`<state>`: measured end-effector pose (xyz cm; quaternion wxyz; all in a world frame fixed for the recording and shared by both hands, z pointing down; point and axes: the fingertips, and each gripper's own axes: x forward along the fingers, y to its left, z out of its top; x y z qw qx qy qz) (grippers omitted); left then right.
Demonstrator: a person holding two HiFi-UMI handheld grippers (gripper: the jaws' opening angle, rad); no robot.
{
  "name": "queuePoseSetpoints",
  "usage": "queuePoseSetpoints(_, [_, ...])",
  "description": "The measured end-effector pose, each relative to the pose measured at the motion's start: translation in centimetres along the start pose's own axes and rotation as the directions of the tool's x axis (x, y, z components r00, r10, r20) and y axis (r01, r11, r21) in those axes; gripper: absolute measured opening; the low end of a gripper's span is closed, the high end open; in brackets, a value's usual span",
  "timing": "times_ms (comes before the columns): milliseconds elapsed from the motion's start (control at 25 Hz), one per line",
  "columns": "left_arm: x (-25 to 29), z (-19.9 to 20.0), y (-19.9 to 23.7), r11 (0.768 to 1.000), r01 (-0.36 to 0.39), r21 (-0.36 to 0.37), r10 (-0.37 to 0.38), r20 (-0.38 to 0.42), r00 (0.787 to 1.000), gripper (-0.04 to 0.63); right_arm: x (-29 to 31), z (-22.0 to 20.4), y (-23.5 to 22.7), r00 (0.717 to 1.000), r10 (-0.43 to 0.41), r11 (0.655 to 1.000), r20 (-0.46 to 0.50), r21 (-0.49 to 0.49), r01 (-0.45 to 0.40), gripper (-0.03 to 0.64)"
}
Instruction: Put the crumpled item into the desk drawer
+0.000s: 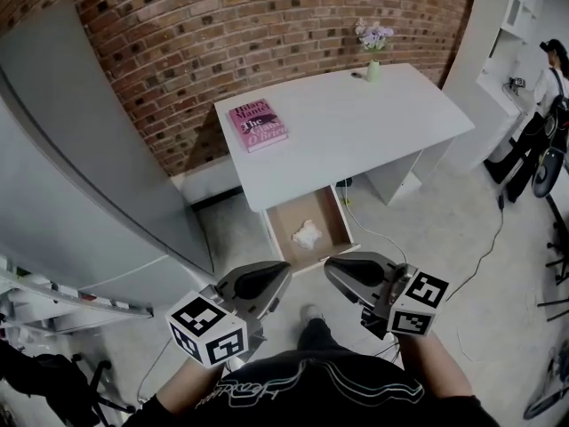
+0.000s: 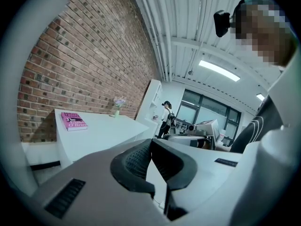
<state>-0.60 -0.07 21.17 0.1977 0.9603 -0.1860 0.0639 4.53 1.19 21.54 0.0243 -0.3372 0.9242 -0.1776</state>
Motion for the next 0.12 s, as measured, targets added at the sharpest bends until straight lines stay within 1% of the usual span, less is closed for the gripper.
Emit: queuePoseSetpoints(120, [0.63, -0.14, 0.15, 1.000, 0.004, -0.004, -0.004, -0.002, 1.000, 0.021, -0.19, -0.15, -0.58, 1.000, -0.007, 1.000, 0.001, -0.002, 0.007, 0.048])
